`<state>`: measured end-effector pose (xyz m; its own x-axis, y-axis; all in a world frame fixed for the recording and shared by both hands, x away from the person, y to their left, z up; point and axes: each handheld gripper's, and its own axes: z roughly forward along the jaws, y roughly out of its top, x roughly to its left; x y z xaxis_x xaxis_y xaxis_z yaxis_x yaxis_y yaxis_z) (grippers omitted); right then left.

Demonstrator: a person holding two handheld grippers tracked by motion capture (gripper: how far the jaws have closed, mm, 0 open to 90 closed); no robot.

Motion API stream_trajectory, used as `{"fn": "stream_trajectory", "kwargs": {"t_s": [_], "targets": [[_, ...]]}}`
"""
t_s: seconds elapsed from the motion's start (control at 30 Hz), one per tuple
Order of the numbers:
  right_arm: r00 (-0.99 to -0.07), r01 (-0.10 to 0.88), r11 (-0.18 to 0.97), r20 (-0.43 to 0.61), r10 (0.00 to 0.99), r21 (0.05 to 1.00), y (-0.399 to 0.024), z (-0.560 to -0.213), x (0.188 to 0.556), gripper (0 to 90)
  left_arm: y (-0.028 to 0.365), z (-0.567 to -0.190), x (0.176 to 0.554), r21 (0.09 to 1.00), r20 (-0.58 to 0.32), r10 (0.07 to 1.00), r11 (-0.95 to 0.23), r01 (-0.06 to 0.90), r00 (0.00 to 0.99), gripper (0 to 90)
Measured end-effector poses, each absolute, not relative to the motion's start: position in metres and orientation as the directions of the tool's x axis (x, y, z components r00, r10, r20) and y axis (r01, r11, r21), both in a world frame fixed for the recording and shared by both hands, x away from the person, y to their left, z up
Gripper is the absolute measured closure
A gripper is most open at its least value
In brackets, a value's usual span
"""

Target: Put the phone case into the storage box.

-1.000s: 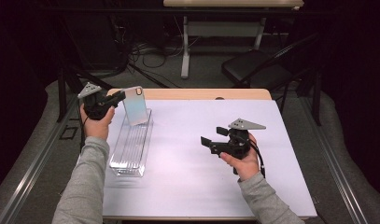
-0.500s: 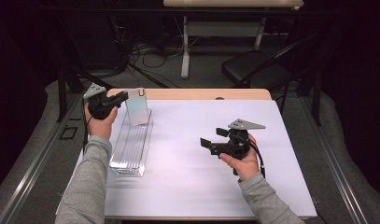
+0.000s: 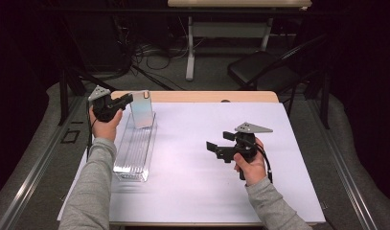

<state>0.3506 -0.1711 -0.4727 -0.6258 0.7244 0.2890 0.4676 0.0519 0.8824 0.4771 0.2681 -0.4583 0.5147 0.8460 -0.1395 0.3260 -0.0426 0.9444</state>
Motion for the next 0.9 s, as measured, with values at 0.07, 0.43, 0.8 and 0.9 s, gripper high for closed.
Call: {"fn": "stream_trajectory", "kwargs": {"t_s": [0.07, 0.43, 0.8, 0.9], "targets": [[-0.621, 0.469, 0.052, 0.288, 0.729, 0.882, -0.172, -0.473, 0.351, 15.1, 0.268, -0.460, 0.479, 0.943, -0.142, 0.847, -0.042, 0.330, 0.512, 82.8], [-0.623, 0.465, 0.058, 0.280, 0.730, 0.883, -0.171, -0.474, 0.352, 15.1, 0.267, -0.471, 0.487, 0.940, -0.133, 0.846, -0.057, 0.336, 0.516, 82.8], [-0.623, 0.466, 0.063, 0.277, 0.732, 0.882, -0.172, -0.474, 0.352, 15.1, 0.267, -0.481, 0.495, 0.937, -0.135, 0.842, -0.062, 0.343, 0.523, 82.8], [-0.622, 0.469, 0.065, 0.277, 0.732, 0.881, -0.172, -0.475, 0.353, 15.1, 0.270, -0.482, 0.496, 0.937, -0.139, 0.838, -0.062, 0.344, 0.528, 82.8]]}}
